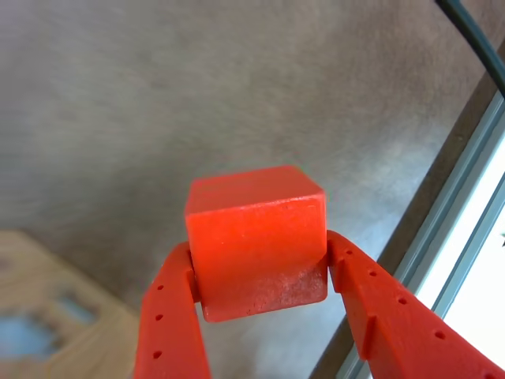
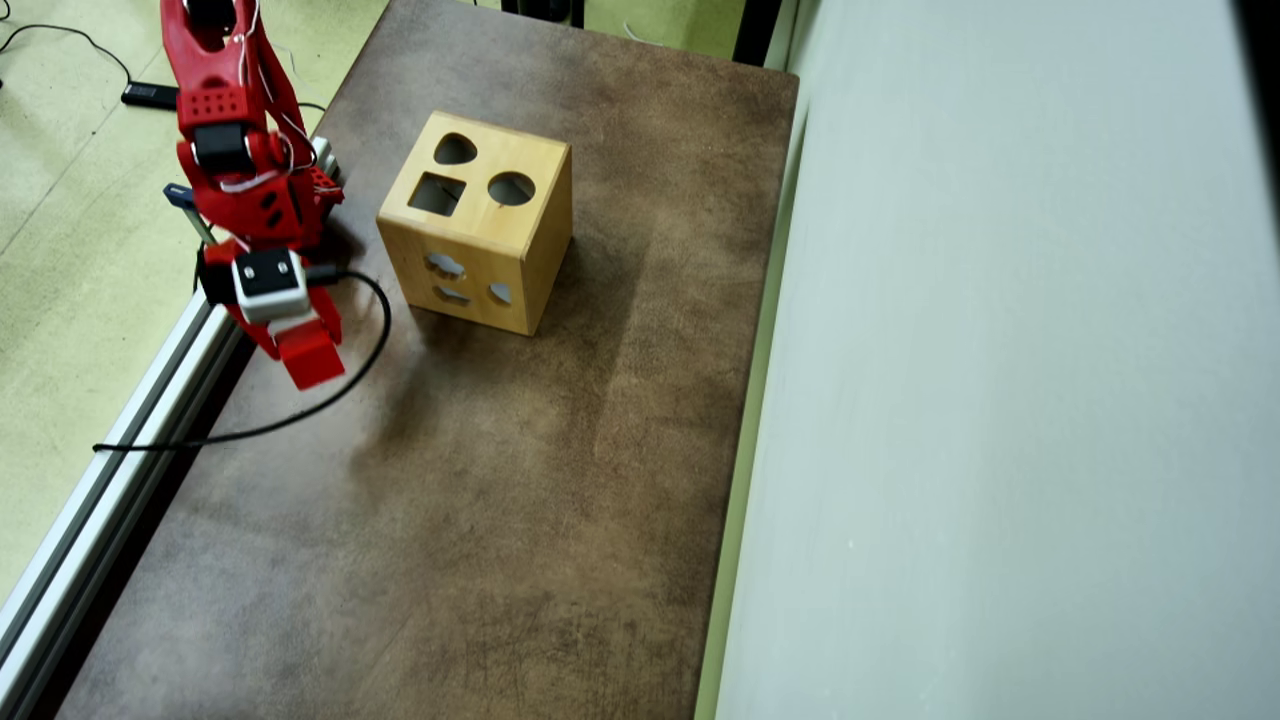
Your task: Pick and place the red cube on the square hole
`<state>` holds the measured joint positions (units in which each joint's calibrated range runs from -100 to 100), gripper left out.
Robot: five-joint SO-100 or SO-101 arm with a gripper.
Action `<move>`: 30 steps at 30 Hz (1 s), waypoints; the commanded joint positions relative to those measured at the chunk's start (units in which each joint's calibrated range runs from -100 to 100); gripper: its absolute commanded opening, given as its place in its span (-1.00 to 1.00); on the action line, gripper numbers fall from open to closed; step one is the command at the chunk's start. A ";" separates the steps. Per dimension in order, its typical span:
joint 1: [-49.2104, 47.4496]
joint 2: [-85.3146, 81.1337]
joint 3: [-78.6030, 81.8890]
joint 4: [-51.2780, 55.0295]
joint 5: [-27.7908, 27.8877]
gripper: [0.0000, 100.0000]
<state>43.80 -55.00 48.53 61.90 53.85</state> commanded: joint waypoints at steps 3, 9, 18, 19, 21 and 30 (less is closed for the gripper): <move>-10.44 -3.73 -16.15 10.91 -4.25 -0.94; -24.04 -3.73 -22.15 14.29 -5.37 -0.94; -39.79 -3.73 -22.41 14.29 -5.37 -0.93; -41.13 -3.73 -22.15 14.21 -5.37 -0.93; -43.28 -3.73 -21.61 13.41 -5.37 -0.93; -43.43 -3.47 -20.89 14.45 -4.88 -0.94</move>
<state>0.40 -57.20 29.75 76.43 48.72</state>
